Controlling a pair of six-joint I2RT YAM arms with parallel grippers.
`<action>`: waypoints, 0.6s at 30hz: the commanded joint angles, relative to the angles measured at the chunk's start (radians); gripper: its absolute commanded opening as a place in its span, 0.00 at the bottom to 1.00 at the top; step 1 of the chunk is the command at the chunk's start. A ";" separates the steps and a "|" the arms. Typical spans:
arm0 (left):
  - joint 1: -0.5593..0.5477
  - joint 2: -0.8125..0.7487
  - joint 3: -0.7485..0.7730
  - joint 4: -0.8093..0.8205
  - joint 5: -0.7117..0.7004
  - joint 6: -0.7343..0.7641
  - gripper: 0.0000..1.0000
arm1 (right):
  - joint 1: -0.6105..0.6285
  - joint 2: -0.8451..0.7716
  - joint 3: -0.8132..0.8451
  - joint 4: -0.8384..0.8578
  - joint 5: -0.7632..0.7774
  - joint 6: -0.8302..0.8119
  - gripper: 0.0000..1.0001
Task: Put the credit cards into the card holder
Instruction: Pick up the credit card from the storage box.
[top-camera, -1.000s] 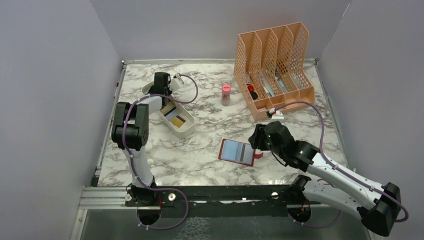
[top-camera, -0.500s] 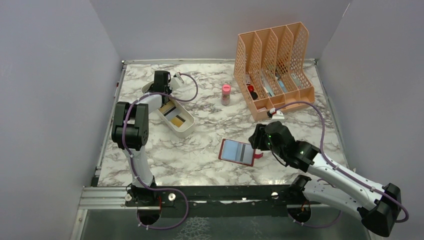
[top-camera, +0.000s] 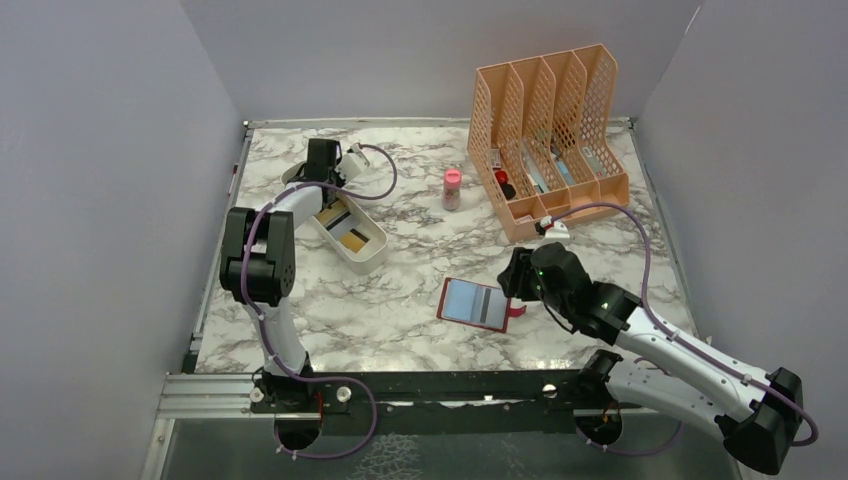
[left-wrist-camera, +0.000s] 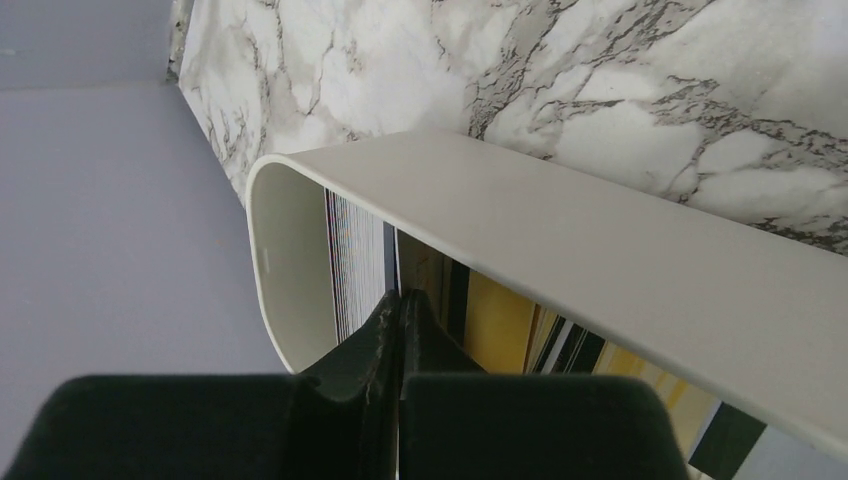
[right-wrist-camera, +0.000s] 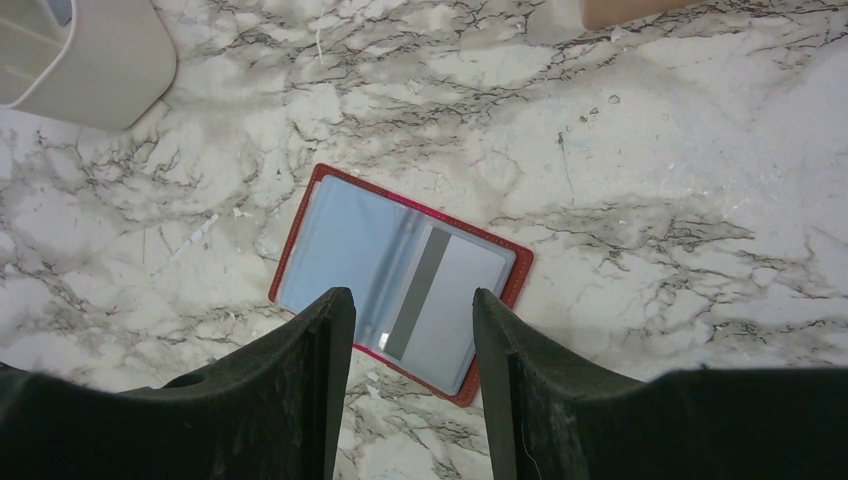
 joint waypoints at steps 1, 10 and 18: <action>0.000 -0.062 0.035 -0.073 0.037 -0.036 0.00 | -0.001 -0.013 0.022 0.002 0.007 -0.003 0.52; 0.001 -0.180 0.003 -0.124 0.105 -0.158 0.00 | -0.001 -0.040 0.004 -0.005 -0.020 0.025 0.52; 0.001 -0.357 -0.014 -0.139 0.199 -0.344 0.00 | -0.001 0.000 0.005 -0.011 -0.079 0.099 0.51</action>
